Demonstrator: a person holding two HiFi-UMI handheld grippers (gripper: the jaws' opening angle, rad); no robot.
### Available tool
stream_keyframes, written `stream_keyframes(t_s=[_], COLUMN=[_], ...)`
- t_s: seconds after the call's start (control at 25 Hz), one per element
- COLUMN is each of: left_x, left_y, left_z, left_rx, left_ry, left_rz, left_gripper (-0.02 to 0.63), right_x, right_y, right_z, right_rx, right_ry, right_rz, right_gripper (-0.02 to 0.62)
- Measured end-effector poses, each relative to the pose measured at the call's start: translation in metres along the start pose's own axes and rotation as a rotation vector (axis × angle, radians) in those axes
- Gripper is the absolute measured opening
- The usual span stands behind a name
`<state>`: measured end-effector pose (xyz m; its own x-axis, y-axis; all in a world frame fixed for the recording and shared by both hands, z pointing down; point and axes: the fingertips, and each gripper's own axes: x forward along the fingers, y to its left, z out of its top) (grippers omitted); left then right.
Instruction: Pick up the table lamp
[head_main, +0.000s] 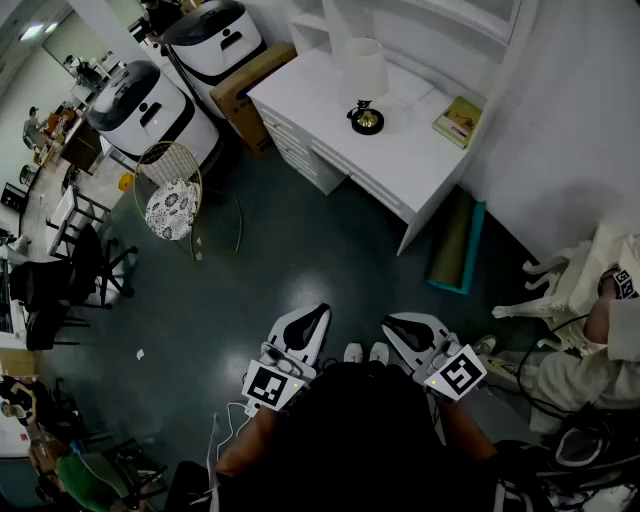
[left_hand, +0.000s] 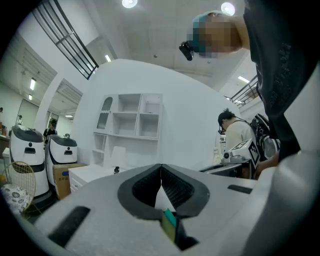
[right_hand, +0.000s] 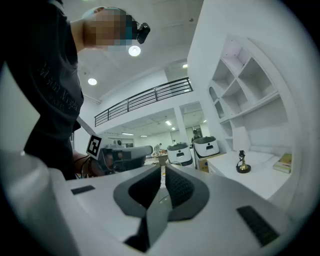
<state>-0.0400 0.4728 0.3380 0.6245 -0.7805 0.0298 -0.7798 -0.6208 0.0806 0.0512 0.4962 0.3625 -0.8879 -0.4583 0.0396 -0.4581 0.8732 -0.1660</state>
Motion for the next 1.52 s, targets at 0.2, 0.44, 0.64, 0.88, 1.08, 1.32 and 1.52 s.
stream_keyframes(t_s=[0.2,0.44,0.64,0.88,1.08,1.32,1.52], left_x=[0.004,0.007,0.006,-0.002,0.005,0.032,0.062], left_y=[0.002,0.001,-0.01,-0.012,0.0,0.026,0.057], left_z=[0.0,0.002,0.003,-0.007,-0.012,-0.014,-0.018], left_rx=[-0.004,-0.009,0.007,0.0,0.001,-0.013,-0.033], left_ry=[0.003,0.0,-0.005,0.004,0.001,-0.002,0.011], left_rz=[-0.009,0.003,0.013,0.043,0.041,0.026,0.006], left_gripper=[0.018,0.018,0.018,0.018,0.018,0.018,0.018], right_x=[0.008,0.002,-0.013,-0.019,-0.016,0.002,0.026], right_y=[0.006,0.002,-0.004,-0.007,-0.016,-0.043,-0.078], right_z=[-0.002,0.002,0.008,-0.002,-0.007,-0.008,-0.007], right_rx=[-0.041,-0.033,0.02,0.057,0.055,0.09,0.124], right_ry=[0.035,0.012,-0.093,-0.126,-0.131,-0.1,-0.056], right_rz=[0.015,0.012,0.018,0.026,0.013,-0.004,-0.021], right_gripper=[0.046,0.046,0.046,0.046,0.044,0.044,0.046])
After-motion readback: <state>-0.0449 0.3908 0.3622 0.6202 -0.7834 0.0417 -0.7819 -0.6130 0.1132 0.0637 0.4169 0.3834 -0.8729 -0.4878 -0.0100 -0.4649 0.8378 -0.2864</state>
